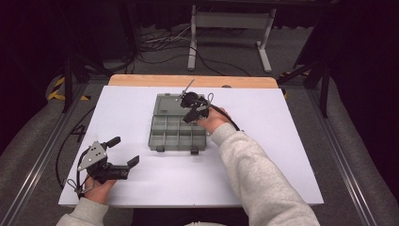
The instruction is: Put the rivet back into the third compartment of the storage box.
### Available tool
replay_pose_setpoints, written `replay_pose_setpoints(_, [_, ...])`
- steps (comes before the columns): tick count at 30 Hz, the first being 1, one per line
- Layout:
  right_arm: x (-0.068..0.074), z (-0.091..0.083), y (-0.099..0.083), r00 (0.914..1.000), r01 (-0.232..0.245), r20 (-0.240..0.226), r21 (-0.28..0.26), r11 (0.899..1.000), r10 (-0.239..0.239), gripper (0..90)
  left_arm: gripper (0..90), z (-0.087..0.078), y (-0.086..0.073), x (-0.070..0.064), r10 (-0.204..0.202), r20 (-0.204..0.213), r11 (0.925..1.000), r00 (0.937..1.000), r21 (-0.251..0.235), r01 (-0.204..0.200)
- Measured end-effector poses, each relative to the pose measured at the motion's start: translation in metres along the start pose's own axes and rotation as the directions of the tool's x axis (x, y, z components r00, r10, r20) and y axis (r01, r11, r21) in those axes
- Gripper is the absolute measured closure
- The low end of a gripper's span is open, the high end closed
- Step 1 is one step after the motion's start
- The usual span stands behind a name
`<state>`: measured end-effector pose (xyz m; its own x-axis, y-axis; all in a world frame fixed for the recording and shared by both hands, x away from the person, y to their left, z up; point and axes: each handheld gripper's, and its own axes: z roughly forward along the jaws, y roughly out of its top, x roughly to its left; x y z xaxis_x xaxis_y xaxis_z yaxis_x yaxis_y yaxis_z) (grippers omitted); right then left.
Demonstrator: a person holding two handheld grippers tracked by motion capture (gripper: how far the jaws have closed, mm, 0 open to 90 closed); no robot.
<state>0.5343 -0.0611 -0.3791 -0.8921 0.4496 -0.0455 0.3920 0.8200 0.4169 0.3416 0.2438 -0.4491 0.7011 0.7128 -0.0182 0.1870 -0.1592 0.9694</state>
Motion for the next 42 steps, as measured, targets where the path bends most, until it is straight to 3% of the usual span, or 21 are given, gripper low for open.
replay_pose_setpoints(14, [0.006, 0.019, 0.002, 0.9998, 0.012, -0.014, 0.057, 0.998, -0.011, 82.2, 0.2, 0.0, 0.0, 0.0, -0.003, 0.001, 1.0, 1.0, -0.003, 0.003])
replay_pose_setpoints(19, [0.006, 0.015, 0.002, 1.0, 0.004, -0.003, 0.044, 0.999, -0.004, 72.9, 0.2, 0.0, 0.0, 0.0, -0.004, 0.001, 1.0, 1.0, -0.006, 0.004])
replay_pose_setpoints(33, [0.018, -0.024, -0.007, 0.9998, 0.015, 0.015, -0.052, 0.999, -0.015, 55.0, 0.2, 0.0, 0.0, -0.001, -0.005, 0.002, 1.0, 1.0, 0.001, 0.005])
replay_pose_setpoints(42, [0.03, -0.058, -0.024, 0.9989, 0.039, 0.031, -0.12, 0.992, -0.036, 34.9, 0.2, 0.0, 0.0, -0.001, -0.007, 0.0, 1.0, 1.0, 0.001, 0.007])
